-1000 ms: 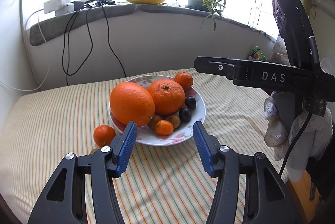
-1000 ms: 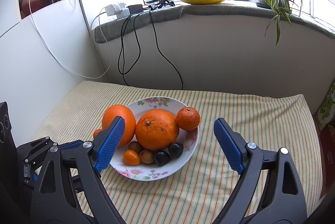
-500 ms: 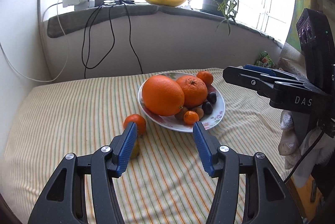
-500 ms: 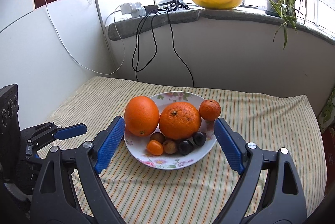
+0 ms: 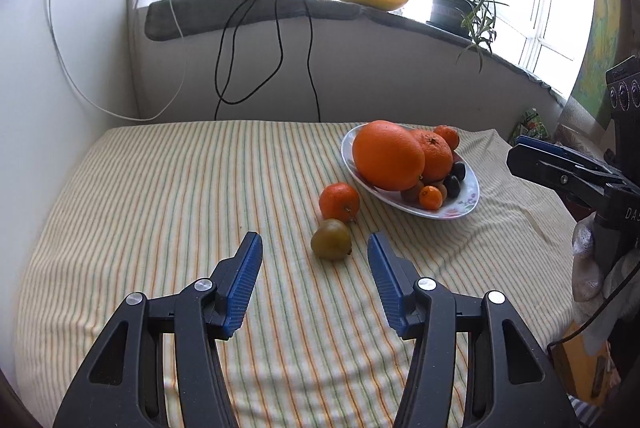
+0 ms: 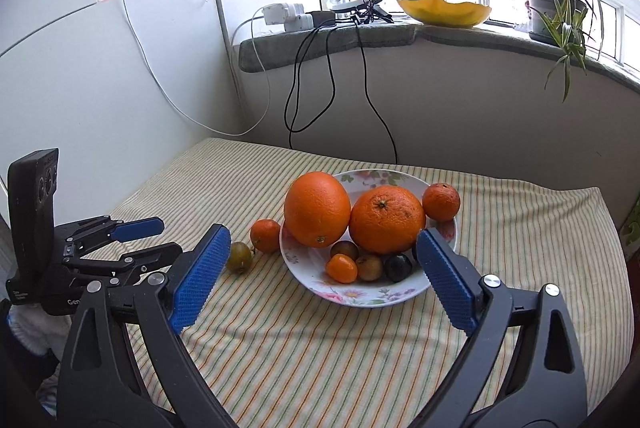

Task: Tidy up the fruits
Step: 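Withdraw both grippers toward the loose tangerine and kiwi on the cloth, then close the left gripper on the loose tangerine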

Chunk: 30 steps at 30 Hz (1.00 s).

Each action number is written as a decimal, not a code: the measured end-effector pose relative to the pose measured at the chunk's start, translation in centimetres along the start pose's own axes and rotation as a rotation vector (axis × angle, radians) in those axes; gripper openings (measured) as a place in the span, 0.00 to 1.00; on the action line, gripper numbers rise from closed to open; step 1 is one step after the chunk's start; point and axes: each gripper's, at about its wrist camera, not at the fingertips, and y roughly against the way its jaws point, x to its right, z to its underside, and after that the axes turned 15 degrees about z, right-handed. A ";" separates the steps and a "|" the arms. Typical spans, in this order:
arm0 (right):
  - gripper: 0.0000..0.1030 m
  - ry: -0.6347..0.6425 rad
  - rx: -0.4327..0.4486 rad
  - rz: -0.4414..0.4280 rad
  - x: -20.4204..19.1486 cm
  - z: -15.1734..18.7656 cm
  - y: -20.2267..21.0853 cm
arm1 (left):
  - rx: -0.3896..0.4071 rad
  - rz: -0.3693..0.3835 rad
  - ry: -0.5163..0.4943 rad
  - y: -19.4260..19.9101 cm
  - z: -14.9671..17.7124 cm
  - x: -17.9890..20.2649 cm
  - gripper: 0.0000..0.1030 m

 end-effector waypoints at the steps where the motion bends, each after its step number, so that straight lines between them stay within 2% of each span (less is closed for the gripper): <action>1: 0.93 0.003 -0.009 -0.013 -0.4 0.2 -0.1 | -0.004 0.003 0.009 0.1 0.1 -0.4 0.48; 6: 0.92 0.013 -0.047 -0.070 -2.4 1.4 -0.9 | -0.013 0.013 0.026 0.2 0.5 -1.4 0.45; 10: 0.80 0.014 -0.099 -0.118 -3.6 2.1 -1.7 | -0.020 0.031 0.029 -0.1 0.6 -1.4 0.41; 14: 0.72 0.035 -0.135 -0.134 -4.6 2.8 -2.7 | -0.029 0.056 0.042 -0.5 0.2 -1.9 0.41; 16: 0.64 0.036 -0.155 -0.145 -5.0 3.2 -3.2 | -0.036 0.065 0.042 -0.8 -0.2 -2.2 0.41; 21: 0.58 0.043 -0.177 -0.157 -6.3 3.8 -4.3 | -0.051 0.120 0.062 -1.8 -2.0 -3.1 0.40; 25: 0.47 0.059 -0.198 -0.164 -7.4 4.1 -5.5 | -0.099 0.171 0.058 -3.8 -3.3 -3.2 0.40; 30: 0.41 0.054 -0.217 -0.158 -8.2 4.0 -6.8 | -0.159 0.214 0.052 -6.4 -4.2 -3.1 0.40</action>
